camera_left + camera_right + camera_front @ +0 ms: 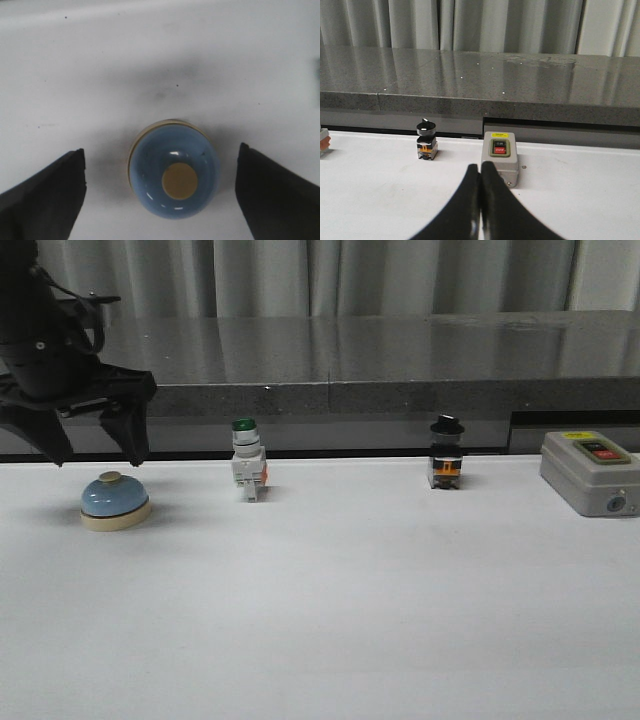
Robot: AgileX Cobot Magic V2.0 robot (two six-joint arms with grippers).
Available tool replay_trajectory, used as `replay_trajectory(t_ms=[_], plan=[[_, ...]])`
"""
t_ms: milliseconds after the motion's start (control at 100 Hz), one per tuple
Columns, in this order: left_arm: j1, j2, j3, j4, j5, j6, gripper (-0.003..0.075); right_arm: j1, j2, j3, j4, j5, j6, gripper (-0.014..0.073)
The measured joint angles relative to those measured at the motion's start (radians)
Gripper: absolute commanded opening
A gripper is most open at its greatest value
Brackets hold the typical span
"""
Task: Place and press bell with both arms
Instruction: 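Lower the left gripper over the blue bell and close on it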
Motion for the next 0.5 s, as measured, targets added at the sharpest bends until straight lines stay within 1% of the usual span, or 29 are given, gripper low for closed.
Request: replay_trajectory(t_ms=[210,410,450,500], plan=[[0.000,0.071,-0.015,-0.039,0.001,0.000,0.0584,0.000,0.000,0.000,0.000,0.000,0.000,-0.0060],[0.000,0.114,-0.019,-0.045,0.004,0.000,0.0583,0.000,0.000,0.000,0.000,0.000,0.000,-0.0060],[0.000,0.114,-0.023,-0.045,0.004,0.000,0.0574,0.000,0.000,0.000,0.000,0.000,0.000,-0.0060],[0.000,0.118,-0.026,-0.045,0.006,0.000,0.0543,0.000,0.000,0.000,0.000,0.000,0.000,-0.0060]])
